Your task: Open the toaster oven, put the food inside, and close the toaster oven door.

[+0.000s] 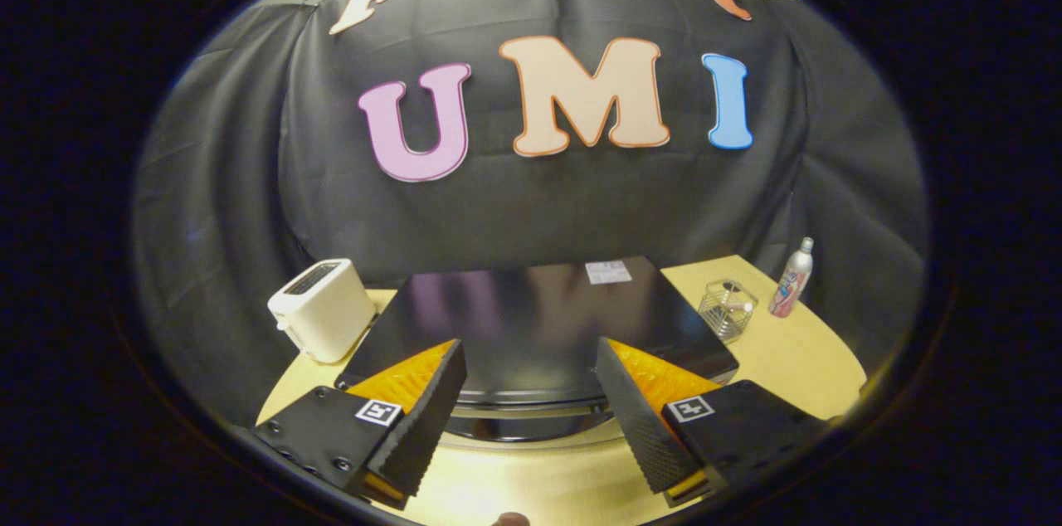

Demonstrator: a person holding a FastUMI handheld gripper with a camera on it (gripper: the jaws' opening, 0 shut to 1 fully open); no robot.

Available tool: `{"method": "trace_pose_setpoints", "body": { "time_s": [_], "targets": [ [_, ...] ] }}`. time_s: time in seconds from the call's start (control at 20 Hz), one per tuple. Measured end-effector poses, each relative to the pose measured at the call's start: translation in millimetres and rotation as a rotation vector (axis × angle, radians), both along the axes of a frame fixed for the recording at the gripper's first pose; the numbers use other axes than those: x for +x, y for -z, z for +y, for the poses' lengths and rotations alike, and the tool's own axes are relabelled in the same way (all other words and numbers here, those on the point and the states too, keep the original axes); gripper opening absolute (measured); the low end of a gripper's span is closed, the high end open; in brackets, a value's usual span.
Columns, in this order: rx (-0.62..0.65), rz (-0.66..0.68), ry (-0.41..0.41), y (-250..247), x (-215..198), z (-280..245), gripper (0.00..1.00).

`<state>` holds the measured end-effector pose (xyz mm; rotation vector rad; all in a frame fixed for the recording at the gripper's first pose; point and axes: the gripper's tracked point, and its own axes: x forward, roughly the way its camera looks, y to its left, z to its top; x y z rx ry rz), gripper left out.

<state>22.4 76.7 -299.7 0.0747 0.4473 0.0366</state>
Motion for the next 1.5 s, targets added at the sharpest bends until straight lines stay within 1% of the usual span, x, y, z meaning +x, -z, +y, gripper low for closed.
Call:
{"method": "trace_pose_setpoints", "body": {
  "time_s": [0.15,0.2,0.4,0.55,0.8,1.0,1.3,1.5],
  "targets": [
    [-0.034,0.057,-0.029,23,-10,6,1.0],
    [-0.03,0.023,-0.024,17,-11,5,1.0],
    [-0.016,0.035,0.003,24,-11,0,1.0],
    [-0.042,0.031,0.006,25,-22,1,1.0],
    [-0.042,0.044,0.005,25,-40,-1,1.0],
    [-0.052,0.073,0.007,32,-70,-6,1.0],
    [-0.092,0.175,-0.005,67,-131,-12,1.0],
    [-0.098,0.233,-0.005,92,-155,-14,1.0]
  ]
}}
